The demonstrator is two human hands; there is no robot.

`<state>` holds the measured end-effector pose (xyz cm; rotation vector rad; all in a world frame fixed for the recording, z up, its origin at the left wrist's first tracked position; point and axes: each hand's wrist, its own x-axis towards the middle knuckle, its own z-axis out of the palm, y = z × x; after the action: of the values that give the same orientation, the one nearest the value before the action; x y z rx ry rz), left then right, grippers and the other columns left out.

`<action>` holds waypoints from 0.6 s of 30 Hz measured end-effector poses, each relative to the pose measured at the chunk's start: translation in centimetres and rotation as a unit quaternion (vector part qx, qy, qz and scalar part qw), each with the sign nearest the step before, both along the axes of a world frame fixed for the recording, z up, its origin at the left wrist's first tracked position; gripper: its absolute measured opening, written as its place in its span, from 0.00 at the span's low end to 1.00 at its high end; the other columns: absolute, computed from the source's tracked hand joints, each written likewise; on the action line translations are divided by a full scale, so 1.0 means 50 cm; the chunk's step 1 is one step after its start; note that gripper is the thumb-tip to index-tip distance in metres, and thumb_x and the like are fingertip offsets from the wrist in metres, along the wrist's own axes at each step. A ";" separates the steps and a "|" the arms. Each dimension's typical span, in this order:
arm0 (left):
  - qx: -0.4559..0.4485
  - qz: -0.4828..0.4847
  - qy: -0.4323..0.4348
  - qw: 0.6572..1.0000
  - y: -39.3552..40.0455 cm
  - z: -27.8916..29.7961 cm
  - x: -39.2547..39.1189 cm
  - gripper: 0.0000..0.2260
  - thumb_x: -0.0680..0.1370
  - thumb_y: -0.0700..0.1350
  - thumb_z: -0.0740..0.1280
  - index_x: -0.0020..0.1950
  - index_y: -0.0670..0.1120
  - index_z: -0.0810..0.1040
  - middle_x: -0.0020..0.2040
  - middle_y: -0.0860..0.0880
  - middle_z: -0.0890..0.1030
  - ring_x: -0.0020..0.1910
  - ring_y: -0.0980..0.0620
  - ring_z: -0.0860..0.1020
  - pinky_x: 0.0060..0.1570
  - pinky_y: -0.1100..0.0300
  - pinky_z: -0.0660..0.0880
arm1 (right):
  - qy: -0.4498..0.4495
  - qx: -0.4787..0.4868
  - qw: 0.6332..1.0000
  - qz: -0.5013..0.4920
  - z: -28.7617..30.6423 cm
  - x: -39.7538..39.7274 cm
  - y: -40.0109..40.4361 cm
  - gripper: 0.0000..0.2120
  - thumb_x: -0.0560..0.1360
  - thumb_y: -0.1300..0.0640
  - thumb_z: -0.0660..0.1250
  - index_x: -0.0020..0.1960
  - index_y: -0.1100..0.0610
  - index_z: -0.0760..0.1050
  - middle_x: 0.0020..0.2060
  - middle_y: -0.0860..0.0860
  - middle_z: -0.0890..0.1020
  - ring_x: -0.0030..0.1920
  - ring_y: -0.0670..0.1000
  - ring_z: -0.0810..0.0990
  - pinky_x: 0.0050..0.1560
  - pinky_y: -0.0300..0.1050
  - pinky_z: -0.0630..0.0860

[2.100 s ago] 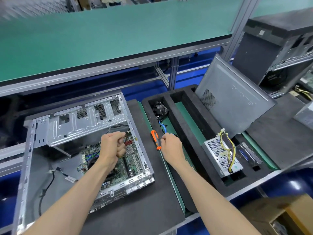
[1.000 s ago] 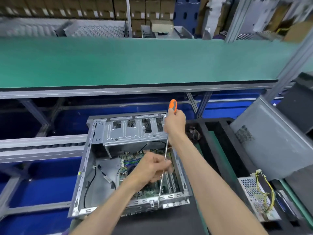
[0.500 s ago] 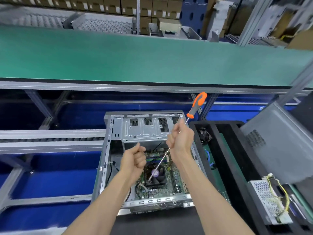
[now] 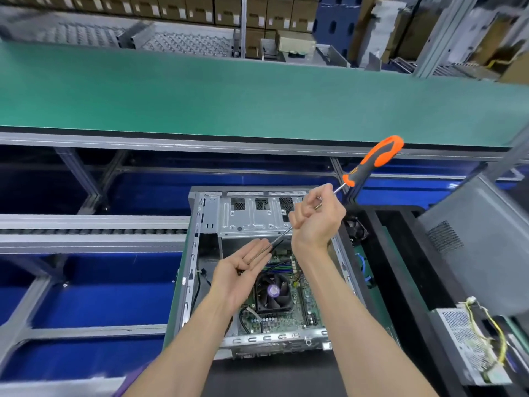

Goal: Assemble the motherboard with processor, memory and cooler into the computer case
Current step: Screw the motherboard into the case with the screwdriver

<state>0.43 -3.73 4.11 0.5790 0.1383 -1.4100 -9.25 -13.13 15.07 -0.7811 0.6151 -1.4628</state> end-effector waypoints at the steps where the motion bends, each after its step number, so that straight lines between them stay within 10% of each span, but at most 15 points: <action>1: -0.010 -0.001 0.003 1.000 0.000 -0.001 -0.001 0.32 0.64 0.24 0.47 0.69 0.29 0.68 0.66 0.30 0.75 0.65 0.33 0.76 0.67 0.42 0.70 | 0.006 -0.001 1.000 0.000 -0.003 0.005 0.002 0.18 0.79 0.56 0.58 0.31 0.56 0.63 0.23 0.49 0.56 0.24 0.47 0.52 0.27 0.36 0.54; 12: -0.025 0.011 0.070 0.997 0.005 0.001 0.000 0.27 0.70 0.27 0.46 0.67 0.27 0.69 0.65 0.26 0.73 0.62 0.26 0.75 0.64 0.36 0.71 | 0.006 -0.008 1.000 -0.010 0.003 0.012 -0.003 0.21 0.82 0.53 0.57 0.31 0.57 0.65 0.22 0.48 0.56 0.22 0.46 0.53 0.27 0.35 0.55; 18: 0.083 -0.003 0.006 0.997 0.013 0.010 -0.006 0.15 0.75 0.39 0.67 0.58 0.30 0.78 0.55 0.30 0.81 0.54 0.35 0.83 0.45 0.48 0.83 | 0.014 -0.011 1.000 -0.016 0.017 0.012 -0.012 0.21 0.83 0.55 0.55 0.32 0.58 0.64 0.22 0.49 0.56 0.23 0.46 0.52 0.28 0.36 0.54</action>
<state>0.15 -3.09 4.62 0.7078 0.2645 -1.4170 -8.67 -13.74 15.90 -0.8139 0.6359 -1.4929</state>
